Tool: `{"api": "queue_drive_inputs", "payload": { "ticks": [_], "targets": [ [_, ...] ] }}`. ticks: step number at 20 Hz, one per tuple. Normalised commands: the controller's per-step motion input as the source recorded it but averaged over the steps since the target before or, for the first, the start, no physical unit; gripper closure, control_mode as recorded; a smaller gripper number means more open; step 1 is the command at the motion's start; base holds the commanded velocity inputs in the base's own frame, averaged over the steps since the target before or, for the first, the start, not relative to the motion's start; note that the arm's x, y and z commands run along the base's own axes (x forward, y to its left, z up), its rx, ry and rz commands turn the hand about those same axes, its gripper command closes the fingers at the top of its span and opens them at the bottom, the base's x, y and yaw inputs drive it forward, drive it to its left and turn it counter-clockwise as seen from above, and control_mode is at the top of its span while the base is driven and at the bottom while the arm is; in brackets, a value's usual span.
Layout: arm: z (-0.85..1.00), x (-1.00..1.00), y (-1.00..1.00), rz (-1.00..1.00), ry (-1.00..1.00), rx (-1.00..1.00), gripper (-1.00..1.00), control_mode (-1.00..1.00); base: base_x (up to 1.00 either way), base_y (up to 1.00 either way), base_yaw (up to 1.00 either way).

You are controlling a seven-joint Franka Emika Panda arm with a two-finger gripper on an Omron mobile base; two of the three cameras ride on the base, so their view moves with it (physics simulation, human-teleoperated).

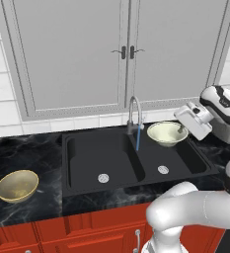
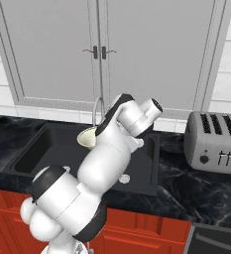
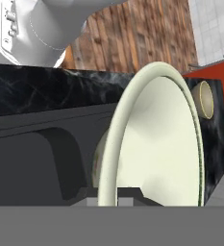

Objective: Rinse each bowl for a few seconds and place them down in the sink or on the counter.

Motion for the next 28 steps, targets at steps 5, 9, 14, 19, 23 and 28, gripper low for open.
{"api": "queue_drive_inputs", "payload": {
  "ticks": [5,9,14,19,23,28],
  "targets": [
    [-0.19,0.23,0.20,0.01,0.00,0.01,1.00,-1.00,0.00,0.00,0.00],
    [-0.25,0.18,0.08,0.00,0.00,0.02,1.00,-1.00,0.00,0.00,0.00],
    [-0.19,0.22,0.04,0.00,0.00,0.00,1.00,-1.00,0.00,0.00,0.00],
    [-0.15,0.26,0.05,0.00,0.00,0.03,1.00,-1.00,0.00,0.00,0.00],
    [-0.18,0.30,0.03,0.00,0.01,0.06,1.00,-1.00,0.00,0.00,0.00],
    [-0.21,0.30,0.02,0.00,0.01,0.07,1.00,-1.00,0.00,0.00,0.00]
  ]
}}
